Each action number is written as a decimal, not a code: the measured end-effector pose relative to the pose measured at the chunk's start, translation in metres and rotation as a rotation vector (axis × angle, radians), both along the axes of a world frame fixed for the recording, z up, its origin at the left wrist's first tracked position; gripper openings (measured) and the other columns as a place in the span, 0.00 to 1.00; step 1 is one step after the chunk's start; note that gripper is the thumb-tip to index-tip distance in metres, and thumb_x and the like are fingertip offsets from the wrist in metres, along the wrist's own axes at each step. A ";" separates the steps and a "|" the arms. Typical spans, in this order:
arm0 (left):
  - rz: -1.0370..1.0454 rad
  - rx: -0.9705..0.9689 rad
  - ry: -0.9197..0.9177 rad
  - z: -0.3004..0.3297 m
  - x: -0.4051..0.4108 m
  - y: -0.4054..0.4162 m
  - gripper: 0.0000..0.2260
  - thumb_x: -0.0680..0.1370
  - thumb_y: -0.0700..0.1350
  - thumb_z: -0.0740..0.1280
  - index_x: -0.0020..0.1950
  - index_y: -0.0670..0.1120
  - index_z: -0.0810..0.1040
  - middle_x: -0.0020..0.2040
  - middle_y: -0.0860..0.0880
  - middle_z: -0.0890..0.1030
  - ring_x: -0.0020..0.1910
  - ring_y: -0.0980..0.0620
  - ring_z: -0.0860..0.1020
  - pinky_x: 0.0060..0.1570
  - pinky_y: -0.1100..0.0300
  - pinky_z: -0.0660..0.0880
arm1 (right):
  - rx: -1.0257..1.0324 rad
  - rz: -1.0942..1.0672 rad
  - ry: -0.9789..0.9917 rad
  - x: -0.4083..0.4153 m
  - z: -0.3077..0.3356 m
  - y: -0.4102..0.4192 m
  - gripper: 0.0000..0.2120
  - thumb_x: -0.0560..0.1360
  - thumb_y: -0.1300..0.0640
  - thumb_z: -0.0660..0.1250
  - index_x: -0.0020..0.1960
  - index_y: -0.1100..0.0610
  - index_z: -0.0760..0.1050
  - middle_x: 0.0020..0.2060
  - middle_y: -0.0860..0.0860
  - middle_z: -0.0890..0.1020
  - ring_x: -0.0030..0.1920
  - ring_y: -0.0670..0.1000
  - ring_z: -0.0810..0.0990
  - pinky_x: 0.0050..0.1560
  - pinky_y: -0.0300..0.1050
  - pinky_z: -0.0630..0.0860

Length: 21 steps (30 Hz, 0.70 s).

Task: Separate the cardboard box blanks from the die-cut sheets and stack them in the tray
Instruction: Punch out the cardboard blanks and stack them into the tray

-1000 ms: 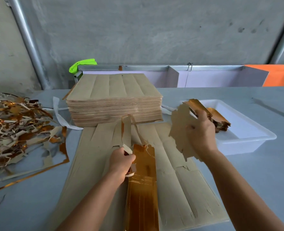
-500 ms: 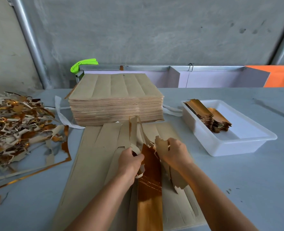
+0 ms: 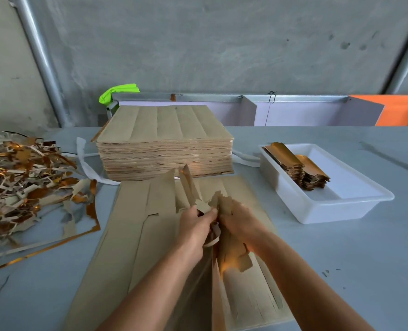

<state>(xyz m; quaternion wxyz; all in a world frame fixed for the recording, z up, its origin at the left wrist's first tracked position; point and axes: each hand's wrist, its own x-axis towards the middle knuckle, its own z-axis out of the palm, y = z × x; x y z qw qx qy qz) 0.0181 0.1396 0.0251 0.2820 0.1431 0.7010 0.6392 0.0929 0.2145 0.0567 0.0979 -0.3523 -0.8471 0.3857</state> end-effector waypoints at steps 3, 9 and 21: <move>0.023 -0.016 -0.146 -0.003 -0.004 0.000 0.04 0.79 0.44 0.65 0.48 0.44 0.76 0.36 0.47 0.76 0.30 0.54 0.72 0.29 0.62 0.71 | -0.292 -0.097 0.105 0.002 -0.012 -0.008 0.09 0.81 0.56 0.57 0.48 0.58 0.75 0.40 0.53 0.78 0.38 0.48 0.76 0.34 0.38 0.70; -0.064 -0.092 -0.132 -0.019 -0.014 -0.008 0.04 0.80 0.42 0.62 0.47 0.46 0.76 0.34 0.50 0.75 0.29 0.54 0.71 0.27 0.64 0.68 | -0.400 -0.214 0.123 -0.002 -0.020 -0.006 0.16 0.73 0.44 0.66 0.48 0.57 0.77 0.43 0.55 0.81 0.43 0.53 0.80 0.36 0.44 0.76; -0.263 -0.519 0.930 -0.063 -0.059 -0.021 0.19 0.82 0.44 0.56 0.73 0.45 0.65 0.73 0.49 0.67 0.72 0.53 0.64 0.69 0.62 0.57 | -0.640 -0.467 0.196 0.007 -0.018 0.025 0.06 0.73 0.65 0.69 0.49 0.64 0.76 0.41 0.59 0.80 0.38 0.56 0.79 0.33 0.43 0.76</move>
